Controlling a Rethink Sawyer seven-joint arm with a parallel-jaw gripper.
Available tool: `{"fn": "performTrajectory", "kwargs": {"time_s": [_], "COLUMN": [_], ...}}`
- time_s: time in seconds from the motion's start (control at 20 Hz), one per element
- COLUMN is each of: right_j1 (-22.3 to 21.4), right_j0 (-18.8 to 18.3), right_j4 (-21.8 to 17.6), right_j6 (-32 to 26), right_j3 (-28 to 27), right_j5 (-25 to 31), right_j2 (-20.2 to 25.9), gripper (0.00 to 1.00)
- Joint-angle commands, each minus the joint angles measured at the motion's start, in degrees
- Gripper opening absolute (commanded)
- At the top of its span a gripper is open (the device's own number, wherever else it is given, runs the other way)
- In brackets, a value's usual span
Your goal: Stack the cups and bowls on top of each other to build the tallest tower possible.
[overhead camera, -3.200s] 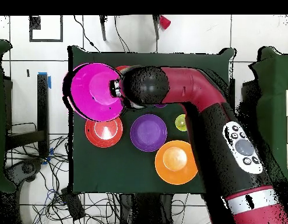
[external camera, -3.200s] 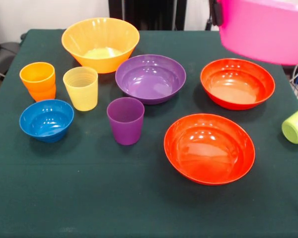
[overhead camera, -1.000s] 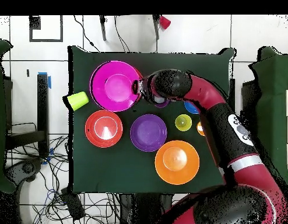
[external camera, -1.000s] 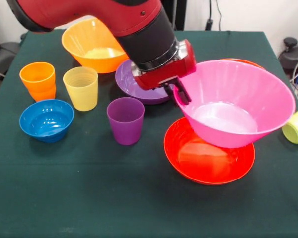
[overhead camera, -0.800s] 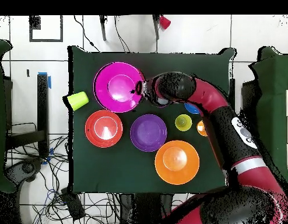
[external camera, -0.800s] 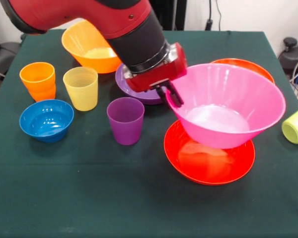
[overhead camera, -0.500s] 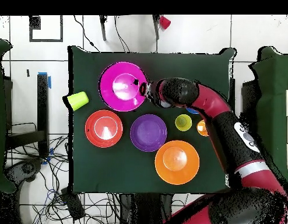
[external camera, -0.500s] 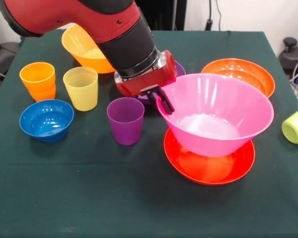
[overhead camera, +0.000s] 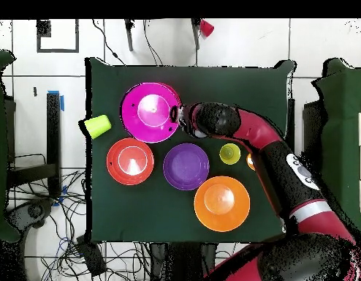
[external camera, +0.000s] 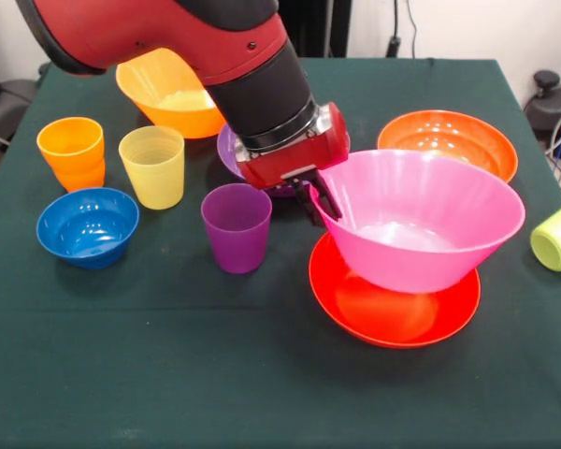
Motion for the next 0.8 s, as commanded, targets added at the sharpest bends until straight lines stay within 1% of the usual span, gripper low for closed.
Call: {"fn": "performTrajectory", "kwargs": {"time_s": [0.05,0.25,0.45,0.55,0.7,0.8], "right_j1": [1.1,0.3,2.8,2.7,1.4,1.1], "right_j0": [2.4,2.8,2.8,2.7,2.5,2.6], "right_j4": [-3.8,-5.4,-6.4,-6.7,-6.4,-6.3], "right_j6": [-3.4,-3.2,-4.8,-4.6,-3.3,-3.0], "right_j3": [-1.1,-1.5,-3.1,-2.9,-2.0,-2.4], "right_j5": [-1.9,-3.9,-4.3,-4.4,-3.8,-2.9], "right_j2": [0.3,0.0,1.1,1.2,1.0,0.8], "gripper": [0.00,0.00,0.00,0.00,0.00,0.00]}}
